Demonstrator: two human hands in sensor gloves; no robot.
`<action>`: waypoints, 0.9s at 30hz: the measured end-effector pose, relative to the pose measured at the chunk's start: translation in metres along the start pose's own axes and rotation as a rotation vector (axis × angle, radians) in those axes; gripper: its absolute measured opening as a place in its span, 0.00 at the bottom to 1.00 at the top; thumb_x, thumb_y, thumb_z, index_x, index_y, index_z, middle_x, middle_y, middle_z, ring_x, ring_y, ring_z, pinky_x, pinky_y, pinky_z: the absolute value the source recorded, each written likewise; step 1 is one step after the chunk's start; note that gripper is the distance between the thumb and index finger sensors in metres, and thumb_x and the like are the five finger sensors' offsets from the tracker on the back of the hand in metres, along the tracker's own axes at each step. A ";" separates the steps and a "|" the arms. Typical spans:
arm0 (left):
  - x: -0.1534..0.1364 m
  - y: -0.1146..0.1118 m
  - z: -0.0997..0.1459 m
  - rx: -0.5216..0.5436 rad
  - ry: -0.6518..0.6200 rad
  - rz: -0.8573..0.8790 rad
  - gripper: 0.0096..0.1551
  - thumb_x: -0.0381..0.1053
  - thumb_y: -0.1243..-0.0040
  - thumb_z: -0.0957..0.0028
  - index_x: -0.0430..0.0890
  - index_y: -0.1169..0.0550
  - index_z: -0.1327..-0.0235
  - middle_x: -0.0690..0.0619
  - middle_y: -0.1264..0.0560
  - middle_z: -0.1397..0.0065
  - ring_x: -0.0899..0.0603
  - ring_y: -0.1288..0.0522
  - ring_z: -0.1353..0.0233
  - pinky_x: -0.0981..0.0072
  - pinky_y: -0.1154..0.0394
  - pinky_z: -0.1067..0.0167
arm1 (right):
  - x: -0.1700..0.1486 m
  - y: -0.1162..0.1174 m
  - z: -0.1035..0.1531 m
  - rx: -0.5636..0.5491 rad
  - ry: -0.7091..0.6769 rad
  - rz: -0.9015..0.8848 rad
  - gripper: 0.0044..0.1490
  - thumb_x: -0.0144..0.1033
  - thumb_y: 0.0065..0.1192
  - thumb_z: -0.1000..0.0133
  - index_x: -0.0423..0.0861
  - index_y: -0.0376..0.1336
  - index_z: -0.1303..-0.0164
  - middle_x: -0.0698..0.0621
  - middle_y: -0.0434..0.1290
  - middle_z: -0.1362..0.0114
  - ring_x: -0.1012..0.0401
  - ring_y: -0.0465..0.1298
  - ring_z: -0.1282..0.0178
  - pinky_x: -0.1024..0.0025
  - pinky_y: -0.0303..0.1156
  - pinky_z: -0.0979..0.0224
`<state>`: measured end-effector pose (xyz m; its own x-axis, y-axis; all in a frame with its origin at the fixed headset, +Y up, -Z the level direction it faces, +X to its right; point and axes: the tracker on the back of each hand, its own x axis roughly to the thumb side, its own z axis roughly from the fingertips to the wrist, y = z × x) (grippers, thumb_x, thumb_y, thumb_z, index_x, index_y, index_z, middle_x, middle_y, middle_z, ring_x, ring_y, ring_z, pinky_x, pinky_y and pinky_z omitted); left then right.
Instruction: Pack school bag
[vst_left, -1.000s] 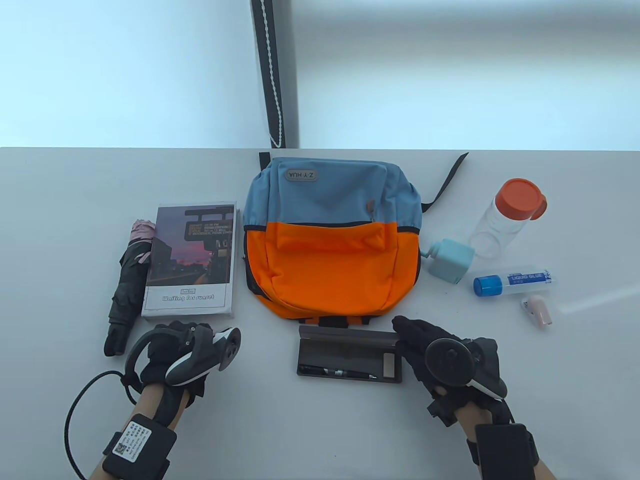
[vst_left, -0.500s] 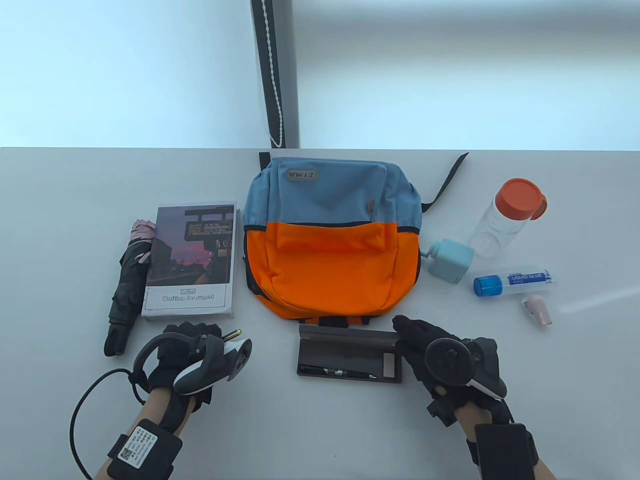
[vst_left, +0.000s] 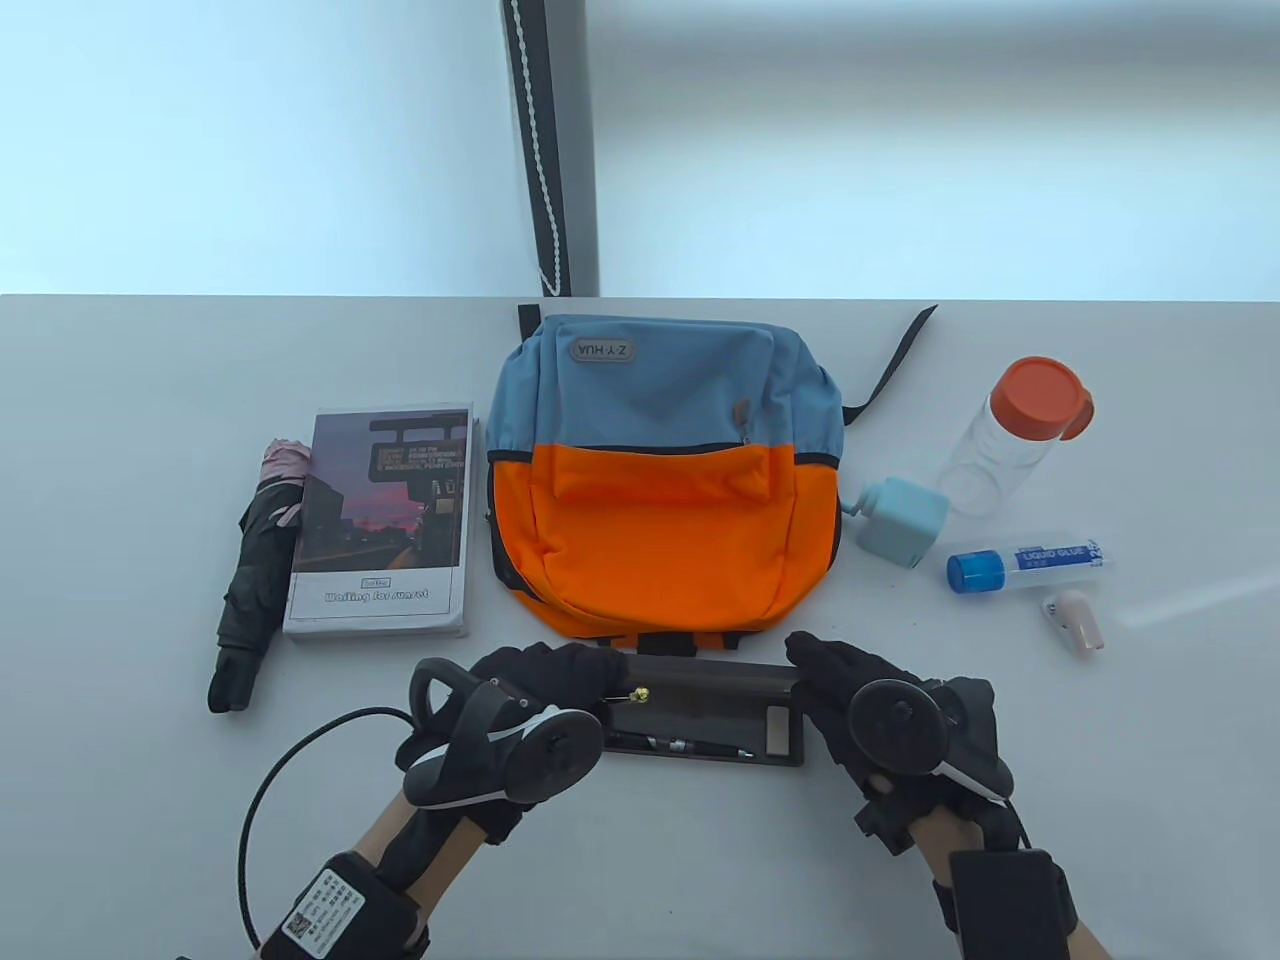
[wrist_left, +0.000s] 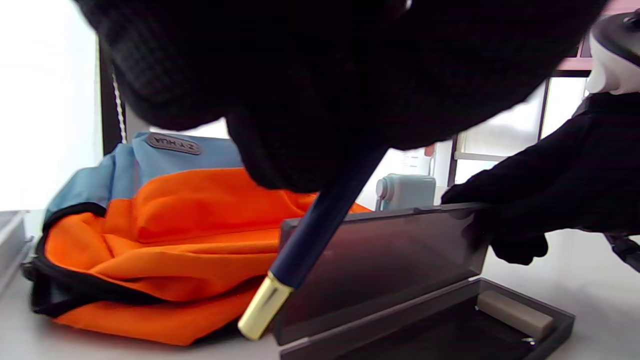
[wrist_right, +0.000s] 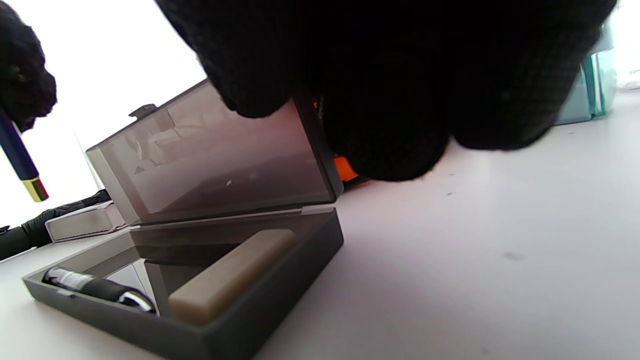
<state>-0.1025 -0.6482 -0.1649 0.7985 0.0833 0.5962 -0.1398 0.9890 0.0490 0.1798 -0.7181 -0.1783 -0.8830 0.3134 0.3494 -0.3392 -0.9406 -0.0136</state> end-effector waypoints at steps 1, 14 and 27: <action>0.003 -0.004 -0.004 -0.002 -0.015 0.029 0.29 0.52 0.22 0.57 0.44 0.16 0.43 0.45 0.08 0.43 0.43 0.08 0.49 0.50 0.11 0.56 | 0.000 0.000 0.000 0.000 -0.001 -0.001 0.34 0.33 0.74 0.44 0.37 0.68 0.27 0.36 0.84 0.33 0.48 0.91 0.50 0.47 0.86 0.49; 0.053 -0.065 -0.039 -0.148 -0.103 -0.248 0.29 0.51 0.20 0.58 0.40 0.13 0.44 0.43 0.07 0.47 0.45 0.08 0.58 0.51 0.12 0.61 | 0.000 0.000 0.001 0.008 -0.003 -0.001 0.34 0.33 0.73 0.44 0.37 0.68 0.27 0.36 0.84 0.33 0.48 0.91 0.50 0.46 0.86 0.49; 0.073 -0.095 -0.047 -0.185 -0.079 -0.434 0.25 0.48 0.20 0.57 0.42 0.11 0.46 0.45 0.06 0.49 0.46 0.08 0.60 0.52 0.12 0.62 | 0.001 0.000 0.002 0.009 -0.013 0.005 0.34 0.33 0.73 0.44 0.37 0.67 0.27 0.36 0.84 0.33 0.48 0.91 0.50 0.46 0.86 0.49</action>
<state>-0.0029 -0.7303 -0.1638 0.7117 -0.3448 0.6120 0.3092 0.9361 0.1679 0.1799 -0.7179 -0.1763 -0.8805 0.3070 0.3612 -0.3317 -0.9433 -0.0071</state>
